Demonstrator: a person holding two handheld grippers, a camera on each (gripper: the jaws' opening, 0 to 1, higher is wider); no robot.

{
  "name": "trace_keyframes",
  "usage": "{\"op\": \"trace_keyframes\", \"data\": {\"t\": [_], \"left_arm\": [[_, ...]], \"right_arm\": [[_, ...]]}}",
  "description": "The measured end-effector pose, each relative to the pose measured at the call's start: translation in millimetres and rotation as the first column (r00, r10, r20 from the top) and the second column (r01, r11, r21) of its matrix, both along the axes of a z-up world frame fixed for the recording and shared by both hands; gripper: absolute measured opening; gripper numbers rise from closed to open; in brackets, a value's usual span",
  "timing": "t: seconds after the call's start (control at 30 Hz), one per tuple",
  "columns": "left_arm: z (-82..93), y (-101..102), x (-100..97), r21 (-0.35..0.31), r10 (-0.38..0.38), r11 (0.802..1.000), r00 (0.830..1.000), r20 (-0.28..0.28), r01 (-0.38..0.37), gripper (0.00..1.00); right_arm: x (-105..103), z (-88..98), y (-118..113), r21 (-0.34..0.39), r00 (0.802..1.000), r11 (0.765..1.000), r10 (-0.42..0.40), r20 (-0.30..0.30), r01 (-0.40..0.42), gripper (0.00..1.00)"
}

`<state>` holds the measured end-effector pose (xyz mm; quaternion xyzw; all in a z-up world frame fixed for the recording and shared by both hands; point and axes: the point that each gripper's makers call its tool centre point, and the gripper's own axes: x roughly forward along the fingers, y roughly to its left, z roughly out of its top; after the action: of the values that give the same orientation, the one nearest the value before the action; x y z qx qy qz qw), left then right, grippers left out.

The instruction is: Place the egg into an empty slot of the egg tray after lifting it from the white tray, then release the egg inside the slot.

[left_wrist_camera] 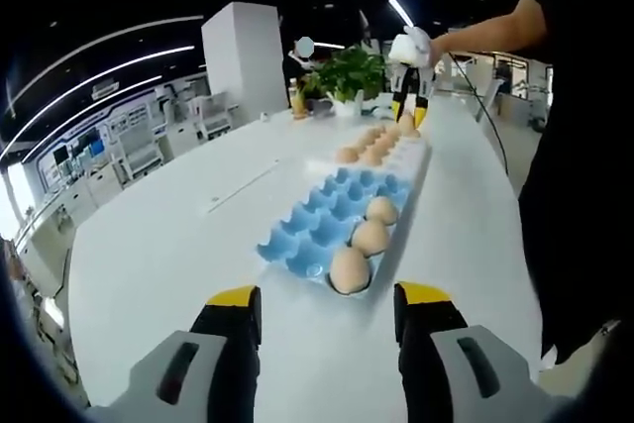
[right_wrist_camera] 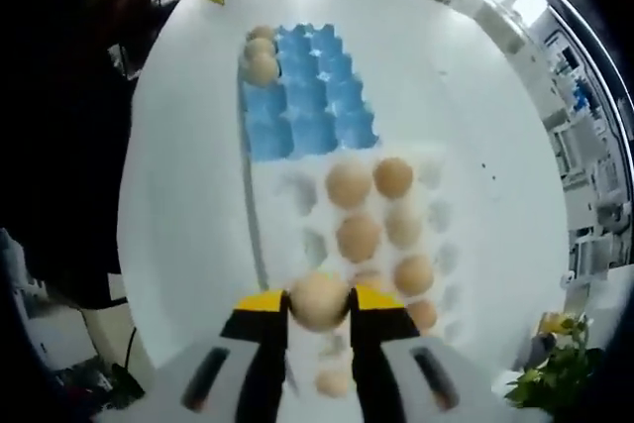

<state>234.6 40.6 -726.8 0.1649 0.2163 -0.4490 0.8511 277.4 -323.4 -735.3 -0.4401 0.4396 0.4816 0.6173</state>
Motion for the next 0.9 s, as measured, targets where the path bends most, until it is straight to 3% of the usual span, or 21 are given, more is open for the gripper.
{"op": "trace_keyframes", "data": {"t": [0.4,0.77,0.9], "left_arm": [[-2.8,0.5,-0.9,-0.002,0.009,1.0,1.0,-0.018,-0.009,0.75],[-4.6,-1.2,-2.5,-0.01,-0.001,1.0,0.999,-0.032,0.0,0.76],[-4.6,-2.0,-3.1,-0.012,-0.002,1.0,0.999,-0.035,0.001,0.75]], "right_arm": [[-2.6,-0.2,24.5,0.018,0.998,0.998,0.055,0.0,-0.055,0.23],[-4.3,-1.5,37.8,0.026,0.996,0.996,0.084,-0.002,-0.084,0.23],[-5.2,-2.4,54.1,0.043,0.994,0.993,0.112,-0.005,-0.112,0.23]]}}
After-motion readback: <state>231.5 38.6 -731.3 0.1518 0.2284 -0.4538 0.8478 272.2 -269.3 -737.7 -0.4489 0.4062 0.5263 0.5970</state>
